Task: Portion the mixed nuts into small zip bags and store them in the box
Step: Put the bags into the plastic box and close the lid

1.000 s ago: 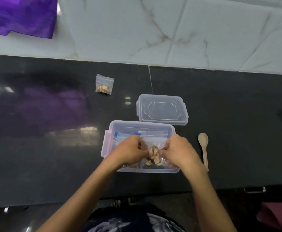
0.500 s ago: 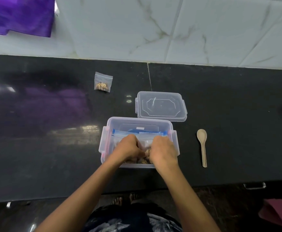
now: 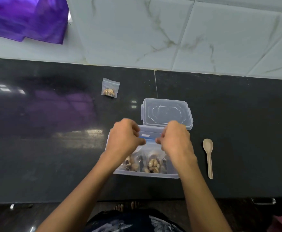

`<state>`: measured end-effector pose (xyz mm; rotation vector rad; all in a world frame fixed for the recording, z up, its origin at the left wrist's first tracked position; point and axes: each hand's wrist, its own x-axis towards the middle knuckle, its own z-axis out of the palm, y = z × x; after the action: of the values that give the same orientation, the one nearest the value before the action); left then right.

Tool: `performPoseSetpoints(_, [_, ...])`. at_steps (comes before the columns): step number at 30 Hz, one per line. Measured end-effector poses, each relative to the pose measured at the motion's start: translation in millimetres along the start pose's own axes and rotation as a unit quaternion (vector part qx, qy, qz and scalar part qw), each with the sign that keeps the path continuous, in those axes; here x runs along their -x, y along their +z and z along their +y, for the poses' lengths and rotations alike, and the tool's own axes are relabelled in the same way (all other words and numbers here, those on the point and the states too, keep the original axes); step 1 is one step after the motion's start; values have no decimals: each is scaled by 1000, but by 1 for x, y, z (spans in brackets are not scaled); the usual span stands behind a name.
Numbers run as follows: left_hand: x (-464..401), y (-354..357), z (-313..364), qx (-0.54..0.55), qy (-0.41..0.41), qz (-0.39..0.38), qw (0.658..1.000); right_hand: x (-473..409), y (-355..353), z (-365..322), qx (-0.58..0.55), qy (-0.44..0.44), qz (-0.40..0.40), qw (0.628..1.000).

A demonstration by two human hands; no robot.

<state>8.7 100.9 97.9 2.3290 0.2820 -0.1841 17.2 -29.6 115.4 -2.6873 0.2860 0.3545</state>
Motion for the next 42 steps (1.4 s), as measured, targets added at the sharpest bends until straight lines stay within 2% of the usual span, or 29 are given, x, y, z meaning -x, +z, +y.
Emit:
performPoseSetpoints(9, [-49,-70,25,43,31,137,989,-51,-40,-76,-96,-148,71,982])
performPoseSetpoints(12, [-77,-89,22,61,3,171,983,-71,-44,-100,-123,-182,86,972])
performPoseSetpoints(16, [-125,-102,3,85,-46,195,976,-110,-35,-130,-143,-194,66,968])
performPoseSetpoints(22, [-191,-95,-40,181,-123,175,960,-189,2,-157,-165,-177,-31,970])
performPoseSetpoints(24, [-206,-89,-52,174,-141,176,959,-211,16,-161,-154,-192,-50,968])
performPoseSetpoints(27, [-223,-76,-67,144,-155,138,968,-240,40,-166,-116,-220,-59,967])
performPoseSetpoints(30, [-235,-61,-80,124,-161,97,974,-266,64,-172,-52,-231,-70,969])
performPoseSetpoints(33, [-245,-50,-87,95,-151,97,979,-283,84,-171,30,-235,-100,966])
performPoseSetpoints(35, [-250,-47,-89,93,-152,85,980,-288,94,-167,55,-245,-91,964])
performPoseSetpoints(39, [-255,-41,-94,118,-174,67,975,-292,102,-160,32,-242,-47,969])
performPoseSetpoints(42, [-253,-38,-98,176,-185,67,965,-286,99,-159,-57,-197,-98,974])
